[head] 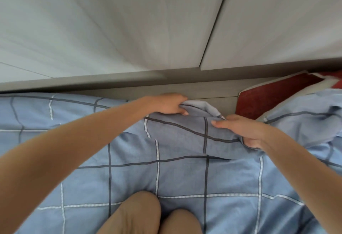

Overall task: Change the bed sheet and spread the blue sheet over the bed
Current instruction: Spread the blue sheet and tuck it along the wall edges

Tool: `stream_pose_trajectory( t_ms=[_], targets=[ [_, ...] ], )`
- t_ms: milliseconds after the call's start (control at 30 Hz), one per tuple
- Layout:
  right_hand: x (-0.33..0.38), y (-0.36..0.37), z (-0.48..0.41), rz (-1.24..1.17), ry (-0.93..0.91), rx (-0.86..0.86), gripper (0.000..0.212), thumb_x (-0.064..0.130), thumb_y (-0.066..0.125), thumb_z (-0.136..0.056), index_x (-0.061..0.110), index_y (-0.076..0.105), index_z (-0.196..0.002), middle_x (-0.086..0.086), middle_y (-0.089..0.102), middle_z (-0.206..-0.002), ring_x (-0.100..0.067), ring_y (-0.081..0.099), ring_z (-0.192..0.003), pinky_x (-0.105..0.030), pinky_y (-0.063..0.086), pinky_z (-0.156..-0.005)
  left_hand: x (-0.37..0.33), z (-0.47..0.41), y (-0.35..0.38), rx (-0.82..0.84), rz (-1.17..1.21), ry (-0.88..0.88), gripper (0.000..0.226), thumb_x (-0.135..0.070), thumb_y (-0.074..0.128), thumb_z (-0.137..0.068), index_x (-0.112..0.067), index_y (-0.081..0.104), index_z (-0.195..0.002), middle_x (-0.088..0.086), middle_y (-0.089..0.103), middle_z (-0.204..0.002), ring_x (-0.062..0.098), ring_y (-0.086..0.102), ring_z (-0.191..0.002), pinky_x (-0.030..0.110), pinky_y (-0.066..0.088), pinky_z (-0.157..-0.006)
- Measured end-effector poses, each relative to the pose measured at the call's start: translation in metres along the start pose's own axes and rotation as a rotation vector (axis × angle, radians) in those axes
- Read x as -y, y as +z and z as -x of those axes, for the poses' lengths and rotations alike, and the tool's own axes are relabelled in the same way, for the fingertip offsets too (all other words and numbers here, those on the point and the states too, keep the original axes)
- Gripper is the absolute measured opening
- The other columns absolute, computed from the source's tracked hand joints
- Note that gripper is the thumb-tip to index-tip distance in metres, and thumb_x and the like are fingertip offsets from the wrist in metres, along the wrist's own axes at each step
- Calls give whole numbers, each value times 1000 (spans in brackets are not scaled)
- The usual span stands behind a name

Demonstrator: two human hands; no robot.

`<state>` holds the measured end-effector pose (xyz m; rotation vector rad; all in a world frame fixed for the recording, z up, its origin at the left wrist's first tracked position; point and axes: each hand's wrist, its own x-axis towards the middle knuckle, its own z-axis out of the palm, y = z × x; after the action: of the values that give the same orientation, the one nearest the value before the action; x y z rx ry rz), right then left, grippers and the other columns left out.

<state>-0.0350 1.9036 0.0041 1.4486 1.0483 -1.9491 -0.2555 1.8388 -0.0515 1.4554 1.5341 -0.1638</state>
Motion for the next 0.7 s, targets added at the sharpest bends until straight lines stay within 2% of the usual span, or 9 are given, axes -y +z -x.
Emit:
stream_pose_trajectory(
  t_ms=[100,167,233,300,367,467,567,633,700],
  targets=[
    [-11,0,-14,-149,151,-111,28,27,67,-87,3,67,-102,-16,72,-92,-27,68,-85,-36,56,-73,-13,-3,12,-162,-283,-80,52,-50,62,-84,-12,50,-116,10,55,-121,27,51,-113,36,39,-88],
    [-12,0,-23,-158,201,-165,23,24,65,-89,3,66,-97,-15,71,-84,-27,66,-79,-36,55,-71,-26,13,12,-357,-277,-95,54,-53,59,-85,-15,47,-122,7,50,-127,25,47,-118,38,39,-93],
    [-9,-2,-30,-110,211,-196,21,22,58,-94,1,64,-96,-15,69,-80,-27,65,-76,-37,55,-72,-39,40,16,-448,-142,-25,42,-57,47,-90,-20,53,-108,2,55,-110,20,55,-102,31,42,-79],
    [-2,-4,-32,-47,228,-195,24,21,50,-98,1,62,-94,-14,69,-72,-24,65,-67,-32,57,-62,-50,65,35,-415,-211,110,51,-68,38,-86,-21,55,-97,1,56,-95,19,58,-87,29,43,-70],
    [6,-4,-34,91,266,-179,28,24,52,-98,-1,61,-105,-13,69,-71,-23,65,-67,-29,56,-57,-55,82,60,-388,-309,181,66,-78,45,-73,-18,59,-97,2,59,-88,21,60,-78,32,48,-67],
    [22,-9,-33,409,287,-124,55,44,66,-85,2,56,-119,-16,66,-100,-27,63,-90,-35,55,-78,-56,86,80,-347,-353,177,67,-70,68,-54,-15,63,-91,3,60,-81,22,60,-68,30,49,-61],
    [53,-20,-16,681,330,49,59,48,74,-72,7,60,-111,-15,66,-111,-27,62,-101,-39,51,-93,-61,81,78,-341,-286,161,67,-61,72,-60,-12,64,-105,6,60,-109,25,62,-90,35,51,-73],
    [72,-30,-5,770,360,177,46,28,75,-73,4,63,-110,-16,69,-108,-27,66,-98,-37,55,-83,-61,78,75,-332,-236,167,70,-62,66,-70,-14,59,-120,0,44,-139,21,53,-114,35,47,-88],
    [86,-39,7,857,386,274,32,13,69,-79,-1,65,-108,-16,72,-99,-26,70,-85,-32,58,-67,-62,76,72,-303,-195,188,70,-67,60,-73,-18,58,-123,-9,34,-149,15,49,-121,30,43,-92]
  ],
)
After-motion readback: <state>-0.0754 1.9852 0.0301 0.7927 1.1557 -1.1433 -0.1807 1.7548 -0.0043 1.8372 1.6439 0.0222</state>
